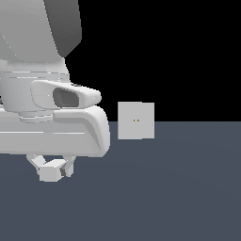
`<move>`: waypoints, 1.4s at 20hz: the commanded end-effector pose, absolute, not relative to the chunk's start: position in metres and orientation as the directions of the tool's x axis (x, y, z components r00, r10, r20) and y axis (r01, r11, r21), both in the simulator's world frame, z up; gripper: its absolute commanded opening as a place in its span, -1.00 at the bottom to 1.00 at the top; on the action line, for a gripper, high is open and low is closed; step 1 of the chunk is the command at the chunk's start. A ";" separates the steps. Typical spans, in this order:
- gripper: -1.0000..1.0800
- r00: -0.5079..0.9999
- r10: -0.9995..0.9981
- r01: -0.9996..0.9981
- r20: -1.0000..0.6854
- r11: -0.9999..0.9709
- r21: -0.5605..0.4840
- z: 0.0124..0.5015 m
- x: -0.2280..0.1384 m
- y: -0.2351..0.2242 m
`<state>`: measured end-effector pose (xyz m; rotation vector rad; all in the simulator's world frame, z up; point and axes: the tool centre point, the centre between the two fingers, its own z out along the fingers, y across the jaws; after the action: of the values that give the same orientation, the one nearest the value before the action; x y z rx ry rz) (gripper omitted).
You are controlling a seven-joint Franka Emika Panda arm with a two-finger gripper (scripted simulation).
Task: Plug the charger into the wall socket.
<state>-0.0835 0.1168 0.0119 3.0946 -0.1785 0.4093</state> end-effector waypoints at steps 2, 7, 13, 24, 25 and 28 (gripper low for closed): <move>-1.00 0.959 -0.111 -0.115 0.260 -0.993 0.000 0.012 -0.083 0.117; -1.00 0.959 -0.109 -0.113 0.260 -0.994 0.000 0.013 -0.083 0.115; -1.00 0.961 -0.094 -0.097 0.261 -0.995 0.000 0.019 -0.082 0.102; -1.00 0.964 -0.034 -0.036 0.263 -0.999 0.002 0.045 -0.074 0.054; -1.00 0.964 -0.027 -0.029 0.264 -1.000 0.003 0.048 -0.073 0.048; -1.00 0.965 -0.008 -0.009 0.264 -1.000 0.003 0.056 -0.070 0.033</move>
<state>-0.0712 0.0410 0.0514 3.1086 -0.0310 0.4166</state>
